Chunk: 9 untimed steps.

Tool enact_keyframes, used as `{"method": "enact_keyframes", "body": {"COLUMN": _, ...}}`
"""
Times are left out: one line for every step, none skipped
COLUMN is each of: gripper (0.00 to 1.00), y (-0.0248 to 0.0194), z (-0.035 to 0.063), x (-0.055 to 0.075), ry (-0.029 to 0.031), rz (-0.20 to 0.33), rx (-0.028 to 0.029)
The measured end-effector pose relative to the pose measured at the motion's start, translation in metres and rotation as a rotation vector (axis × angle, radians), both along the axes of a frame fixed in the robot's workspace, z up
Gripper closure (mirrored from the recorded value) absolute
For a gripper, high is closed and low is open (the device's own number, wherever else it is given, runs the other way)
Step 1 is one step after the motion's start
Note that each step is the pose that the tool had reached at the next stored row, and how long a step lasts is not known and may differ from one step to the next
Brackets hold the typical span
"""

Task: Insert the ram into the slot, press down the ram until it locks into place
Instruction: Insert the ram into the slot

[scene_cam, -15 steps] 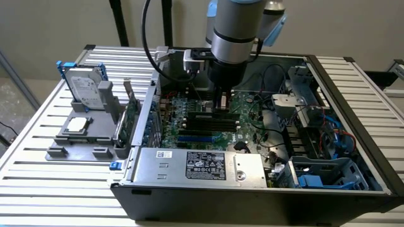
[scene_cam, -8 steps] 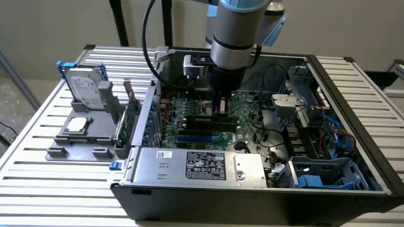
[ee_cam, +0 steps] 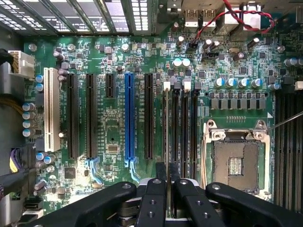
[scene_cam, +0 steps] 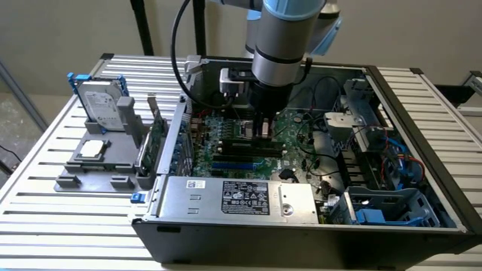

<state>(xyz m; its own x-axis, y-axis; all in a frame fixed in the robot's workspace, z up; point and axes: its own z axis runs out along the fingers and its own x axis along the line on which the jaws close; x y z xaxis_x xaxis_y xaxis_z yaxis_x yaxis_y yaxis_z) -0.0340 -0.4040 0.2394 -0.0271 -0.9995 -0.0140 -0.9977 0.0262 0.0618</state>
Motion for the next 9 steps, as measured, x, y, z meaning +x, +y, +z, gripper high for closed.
{"method": "enact_keyframes", "body": {"gripper": 0.87, "y": 0.0001, "z": -0.0002, "x": 0.0005, "ry": 0.0001, "rz": 0.000, "rx": 0.0000}}
{"method": "enact_keyframes", "body": {"gripper": 0.87, "y": 0.0003, "z": -0.0005, "x": 0.0007, "ry": 0.0002, "rz": 0.000, "rx": -0.0001}}
{"method": "enact_keyframes", "body": {"gripper": 0.87, "y": 0.0005, "z": -0.0012, "x": 0.0007, "ry": 0.0001, "rz": 0.000, "rx": -0.0005}}
{"method": "enact_keyframes", "body": {"gripper": 0.87, "y": 0.0006, "z": -0.0020, "x": 0.0007, "ry": 0.0001, "rz": 0.000, "rx": -0.0014}}
{"method": "enact_keyframes", "body": {"gripper": 0.87, "y": 0.0007, "z": -0.0029, "x": 0.0007, "ry": 0.0005, "rz": 0.000, "rx": -0.0024}}
{"method": "enact_keyframes", "body": {"gripper": 0.87, "y": 0.0008, "z": -0.0038, "x": 0.0007, "ry": 0.0016, "rz": 0.000, "rx": -0.0037}}
{"method": "enact_keyframes", "body": {"gripper": 0.87, "y": 0.0010, "z": -0.0043, "x": 0.0007, "ry": 0.0027, "rz": 0.000, "rx": -0.0045}}
{"method": "enact_keyframes", "body": {"gripper": 0.87, "y": 0.0012, "z": -0.0046, "x": 0.0008, "ry": 0.0034, "rz": 0.000, "rx": -0.0053}}
{"method": "enact_keyframes", "body": {"gripper": 0.87, "y": 0.0015, "z": -0.0048, "x": 0.0007, "ry": 0.0039, "rz": 0.000, "rx": -0.0064}}
